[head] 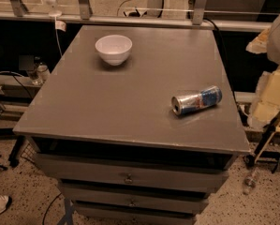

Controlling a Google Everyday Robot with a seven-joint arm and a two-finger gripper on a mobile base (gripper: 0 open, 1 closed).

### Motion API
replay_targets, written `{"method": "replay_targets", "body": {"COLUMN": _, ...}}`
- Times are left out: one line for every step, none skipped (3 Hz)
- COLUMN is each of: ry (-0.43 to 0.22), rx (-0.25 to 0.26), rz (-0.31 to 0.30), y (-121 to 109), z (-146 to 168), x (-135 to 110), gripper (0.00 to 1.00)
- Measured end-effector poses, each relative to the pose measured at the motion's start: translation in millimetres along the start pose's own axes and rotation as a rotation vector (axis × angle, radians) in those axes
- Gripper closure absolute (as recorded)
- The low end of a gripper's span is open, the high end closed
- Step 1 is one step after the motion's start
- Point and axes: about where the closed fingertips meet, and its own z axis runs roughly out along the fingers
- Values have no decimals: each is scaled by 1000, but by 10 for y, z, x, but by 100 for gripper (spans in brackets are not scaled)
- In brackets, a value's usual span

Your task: Pick redbull can

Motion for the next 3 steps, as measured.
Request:
{"method": "replay_targets", "body": {"ry": 0, "rx": 0, "rz": 0, "y": 0, "z": 0, "x": 0, "gripper": 0}}
{"method": "replay_targets", "body": {"ry": -4, "rx": 4, "rz": -8, "y": -14, "z": -2, "x": -20, "gripper": 0}}
{"method": "replay_targets", "body": {"ry": -24, "rx": -15, "rz": -74, "y": -91, "z": 107, "x": -137, "gripper": 0}}
